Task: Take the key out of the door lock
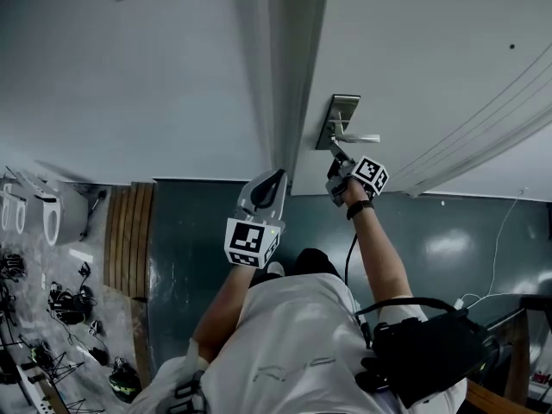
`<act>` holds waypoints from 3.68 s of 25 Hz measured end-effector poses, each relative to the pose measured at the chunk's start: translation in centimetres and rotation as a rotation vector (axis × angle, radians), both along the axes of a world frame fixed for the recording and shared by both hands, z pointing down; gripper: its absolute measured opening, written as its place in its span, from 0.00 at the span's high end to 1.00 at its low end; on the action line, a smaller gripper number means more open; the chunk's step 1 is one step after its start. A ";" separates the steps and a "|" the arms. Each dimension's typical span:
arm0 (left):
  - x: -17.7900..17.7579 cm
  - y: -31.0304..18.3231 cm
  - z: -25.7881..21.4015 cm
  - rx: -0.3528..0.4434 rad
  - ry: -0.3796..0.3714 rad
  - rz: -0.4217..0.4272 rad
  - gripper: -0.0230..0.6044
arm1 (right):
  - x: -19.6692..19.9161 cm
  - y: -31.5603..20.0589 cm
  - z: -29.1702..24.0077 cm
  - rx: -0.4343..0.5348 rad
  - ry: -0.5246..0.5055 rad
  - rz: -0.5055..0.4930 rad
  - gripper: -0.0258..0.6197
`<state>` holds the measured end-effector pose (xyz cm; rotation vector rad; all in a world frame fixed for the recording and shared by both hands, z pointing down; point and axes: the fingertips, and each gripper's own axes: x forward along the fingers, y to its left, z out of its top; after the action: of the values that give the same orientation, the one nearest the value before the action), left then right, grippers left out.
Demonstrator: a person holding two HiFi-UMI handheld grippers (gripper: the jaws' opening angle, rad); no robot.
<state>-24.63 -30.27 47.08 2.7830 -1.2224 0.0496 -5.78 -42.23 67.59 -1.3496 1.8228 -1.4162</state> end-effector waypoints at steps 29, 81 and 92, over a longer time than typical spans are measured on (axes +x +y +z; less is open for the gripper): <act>11.3 -15.0 -3.3 0.055 -0.024 -0.115 0.97 | -2.2 0.5 -0.3 0.038 -0.111 -0.305 0.90; 12.1 -14.9 -0.2 0.042 -0.065 -0.156 0.97 | 0.2 8.7 -0.5 0.044 -0.245 -0.174 0.92; 10.0 -12.0 -0.5 0.042 -0.050 -0.154 0.97 | -1.1 9.3 -5.1 0.176 -0.055 -0.239 0.92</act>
<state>-14.64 -42.23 46.53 2.7282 -1.4626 0.0823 -6.84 -32.94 62.49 -1.0237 2.0727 -1.3553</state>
